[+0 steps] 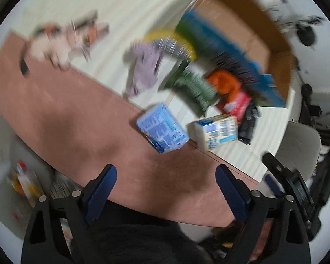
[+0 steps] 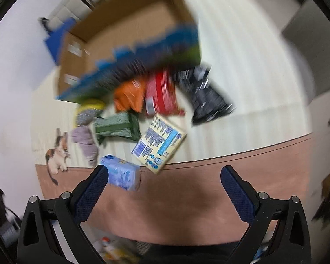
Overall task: Organize soft objects
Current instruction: 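Grasp the blue-white milk pack with the left tool while the right tool grasps the yellow milk box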
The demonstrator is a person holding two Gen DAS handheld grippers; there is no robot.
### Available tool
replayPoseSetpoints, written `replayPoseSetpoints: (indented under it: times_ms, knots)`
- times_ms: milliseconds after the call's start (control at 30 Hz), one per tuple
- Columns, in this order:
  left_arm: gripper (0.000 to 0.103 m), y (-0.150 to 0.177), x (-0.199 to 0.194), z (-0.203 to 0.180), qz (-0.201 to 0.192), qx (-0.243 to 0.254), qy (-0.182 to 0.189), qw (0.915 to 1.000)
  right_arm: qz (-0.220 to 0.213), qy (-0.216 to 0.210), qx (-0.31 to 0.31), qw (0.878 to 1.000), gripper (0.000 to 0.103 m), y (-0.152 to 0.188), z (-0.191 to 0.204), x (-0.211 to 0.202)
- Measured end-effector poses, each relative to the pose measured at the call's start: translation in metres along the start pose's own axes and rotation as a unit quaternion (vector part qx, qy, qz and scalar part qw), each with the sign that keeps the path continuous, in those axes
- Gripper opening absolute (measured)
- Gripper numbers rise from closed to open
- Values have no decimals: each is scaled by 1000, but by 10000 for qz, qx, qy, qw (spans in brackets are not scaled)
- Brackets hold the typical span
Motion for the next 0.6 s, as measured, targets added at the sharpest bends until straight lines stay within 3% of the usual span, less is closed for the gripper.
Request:
replayPoseSetpoints:
  times_ms: [167,267,333,433,600]
  knots:
    - [91,-16,69,19,599,-633,188,9960,703,30,603,9957,101,-14,15,103]
    - [91,-18,95,31,831,-1083,444,9896,988,221,695,9924,80,-11,20,137]
    - [91,-19,106,37,913,-1340,614,9849,1025,329,373,9935,77,-4,23,142]
    - [91,-23,120,35,1002,-1300,642,9843,958,769,-554,9909,73,11,23,138]
    - [91,-38,150,22,1267,-1171,653,9828,865,1461,-1604,9723,72,35,-4,130]
Point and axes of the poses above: each gripper's, at about its wrist camera, not at the fingertips, and x roughly the way its jaws point, z to its left, y to its underside, the point moved 4 cm from there along x, roughly the way its jaws point, and after that the axes turned 15 degrees about x, right-handed, at the moved point
